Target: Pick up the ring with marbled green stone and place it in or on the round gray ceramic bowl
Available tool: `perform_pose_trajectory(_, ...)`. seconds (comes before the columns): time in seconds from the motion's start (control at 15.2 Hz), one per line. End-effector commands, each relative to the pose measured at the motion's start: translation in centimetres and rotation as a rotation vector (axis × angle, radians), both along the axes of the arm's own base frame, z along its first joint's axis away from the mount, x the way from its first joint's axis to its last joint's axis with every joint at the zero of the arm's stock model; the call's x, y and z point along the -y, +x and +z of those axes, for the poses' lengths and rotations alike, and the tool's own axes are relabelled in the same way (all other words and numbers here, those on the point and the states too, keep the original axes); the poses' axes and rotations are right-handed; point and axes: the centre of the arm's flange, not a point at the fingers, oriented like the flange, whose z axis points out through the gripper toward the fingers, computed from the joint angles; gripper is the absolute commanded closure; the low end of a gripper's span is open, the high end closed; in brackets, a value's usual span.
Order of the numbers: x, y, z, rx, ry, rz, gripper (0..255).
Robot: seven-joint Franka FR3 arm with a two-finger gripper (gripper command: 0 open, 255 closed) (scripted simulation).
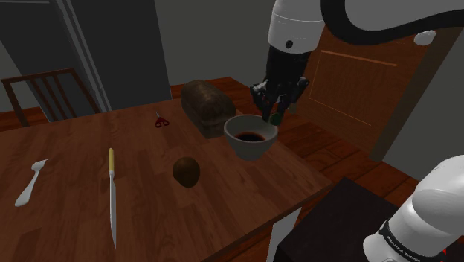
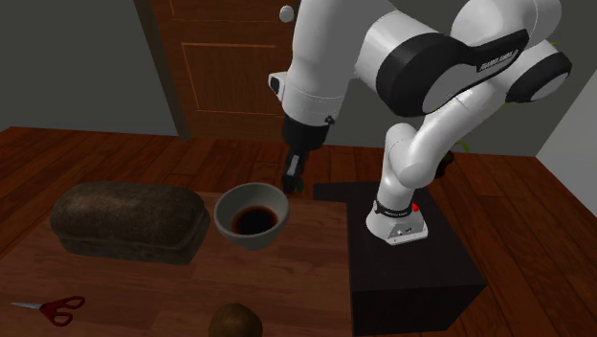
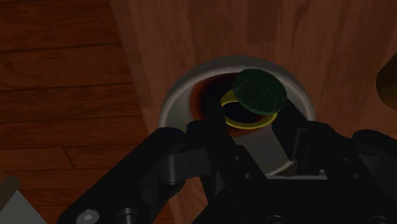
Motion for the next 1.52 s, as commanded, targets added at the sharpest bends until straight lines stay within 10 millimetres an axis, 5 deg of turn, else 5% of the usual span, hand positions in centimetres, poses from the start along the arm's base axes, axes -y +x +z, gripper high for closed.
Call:
perform_pose_trajectory(0.0, 0.4, 2.7, 0.3, 0.001, 0.000, 0.000, 255)
perform_pose_trajectory(0.33, 2.0, 9.3, 0.5, 0.001, 0.000, 0.000, 255)
perform_pose_trajectory(1.25, 2.0, 9.3, -7.1, 0.001, 0.000, 0.000, 255)
perform_pose_trajectory(1.45, 2.0, 9.3, -7.1, 0.001, 0.000, 0.000, 255)
